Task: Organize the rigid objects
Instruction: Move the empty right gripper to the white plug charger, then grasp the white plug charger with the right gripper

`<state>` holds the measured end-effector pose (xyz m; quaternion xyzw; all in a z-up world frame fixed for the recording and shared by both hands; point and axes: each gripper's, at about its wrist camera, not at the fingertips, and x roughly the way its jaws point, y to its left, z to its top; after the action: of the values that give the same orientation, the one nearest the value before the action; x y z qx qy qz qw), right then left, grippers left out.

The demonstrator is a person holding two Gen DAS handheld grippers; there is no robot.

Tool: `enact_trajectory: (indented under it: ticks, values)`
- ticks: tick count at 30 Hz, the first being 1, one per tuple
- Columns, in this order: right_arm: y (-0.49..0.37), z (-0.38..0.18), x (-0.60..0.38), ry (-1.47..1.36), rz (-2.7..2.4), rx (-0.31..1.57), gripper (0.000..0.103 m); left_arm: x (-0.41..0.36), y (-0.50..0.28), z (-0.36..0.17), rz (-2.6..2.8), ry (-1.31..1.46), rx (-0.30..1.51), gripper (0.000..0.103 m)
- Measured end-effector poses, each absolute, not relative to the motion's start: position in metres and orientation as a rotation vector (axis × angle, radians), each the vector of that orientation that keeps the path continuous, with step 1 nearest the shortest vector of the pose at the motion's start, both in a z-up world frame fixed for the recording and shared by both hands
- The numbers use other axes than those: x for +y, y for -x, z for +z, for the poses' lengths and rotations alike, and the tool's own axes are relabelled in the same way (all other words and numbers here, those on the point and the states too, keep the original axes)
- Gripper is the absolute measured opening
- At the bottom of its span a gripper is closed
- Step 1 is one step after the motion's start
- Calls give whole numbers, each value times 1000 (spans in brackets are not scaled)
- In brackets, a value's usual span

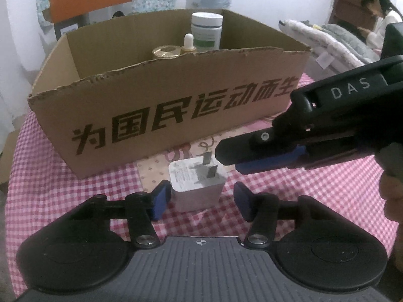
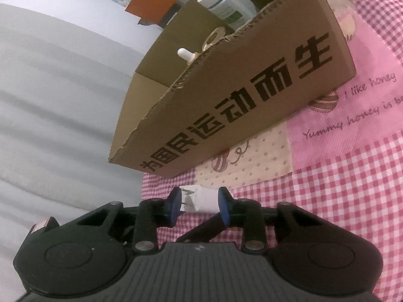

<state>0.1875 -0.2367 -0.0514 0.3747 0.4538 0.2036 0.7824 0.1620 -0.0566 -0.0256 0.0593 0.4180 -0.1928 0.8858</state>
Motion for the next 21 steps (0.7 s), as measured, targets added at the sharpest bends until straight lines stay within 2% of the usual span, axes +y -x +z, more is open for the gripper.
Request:
enact_trajectory:
  ticks: [3, 13, 21]
  values:
    - [-190, -55, -235, -808, 443, 985, 29, -57, -165, -28, -387, -128, 875, 47]
    - [-191, -56, -235, -792, 442, 998, 25, -61, -166, -30, -375, -133, 871, 45]
    - [-190, -57, -238, -812, 452, 998, 17, -65, -166, -30, -377, -134, 877, 45]
